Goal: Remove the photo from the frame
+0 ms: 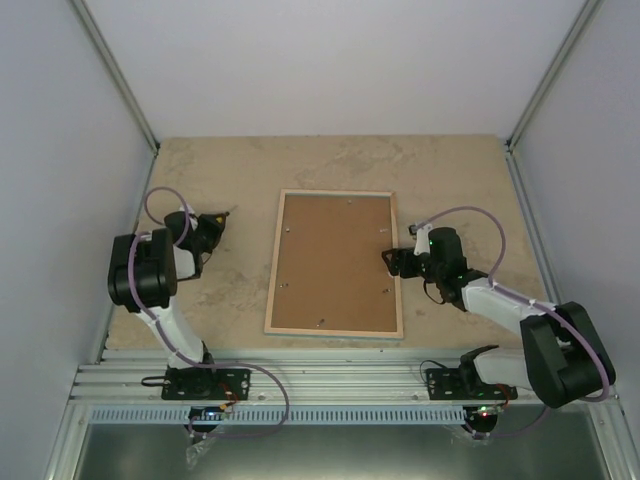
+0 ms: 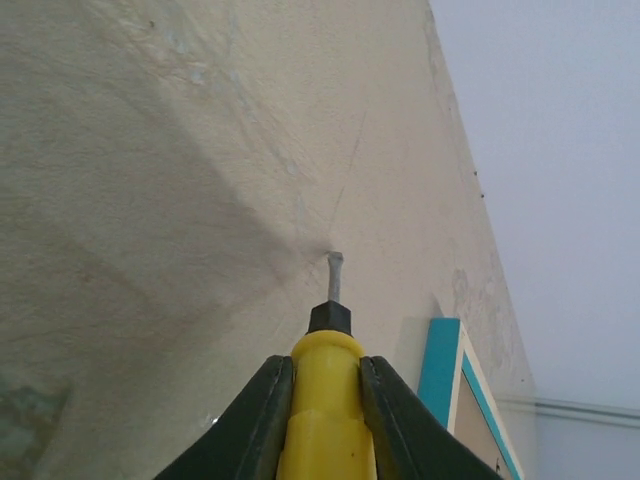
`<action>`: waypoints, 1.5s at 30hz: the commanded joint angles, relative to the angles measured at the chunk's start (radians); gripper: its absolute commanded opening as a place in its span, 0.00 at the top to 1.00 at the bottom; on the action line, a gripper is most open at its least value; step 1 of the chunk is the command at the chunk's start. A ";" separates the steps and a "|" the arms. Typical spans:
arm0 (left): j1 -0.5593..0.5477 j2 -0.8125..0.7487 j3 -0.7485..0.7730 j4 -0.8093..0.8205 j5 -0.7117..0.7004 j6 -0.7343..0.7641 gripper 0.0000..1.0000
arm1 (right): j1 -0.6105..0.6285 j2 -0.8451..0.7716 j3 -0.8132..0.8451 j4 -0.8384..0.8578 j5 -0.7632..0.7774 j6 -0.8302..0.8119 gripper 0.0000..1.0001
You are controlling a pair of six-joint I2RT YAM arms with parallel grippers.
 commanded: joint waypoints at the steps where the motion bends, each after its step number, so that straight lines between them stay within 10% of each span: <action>1: 0.013 0.032 0.020 0.041 0.019 -0.002 0.74 | 0.007 0.014 0.001 0.030 0.013 0.000 0.23; 16: 0.029 -0.178 0.016 -0.312 -0.225 0.154 0.37 | 0.011 0.020 0.003 0.026 0.013 -0.001 0.22; 45: -0.444 -0.706 -0.275 -0.599 -0.170 0.205 0.28 | 0.076 0.048 0.078 -0.268 0.027 0.062 0.15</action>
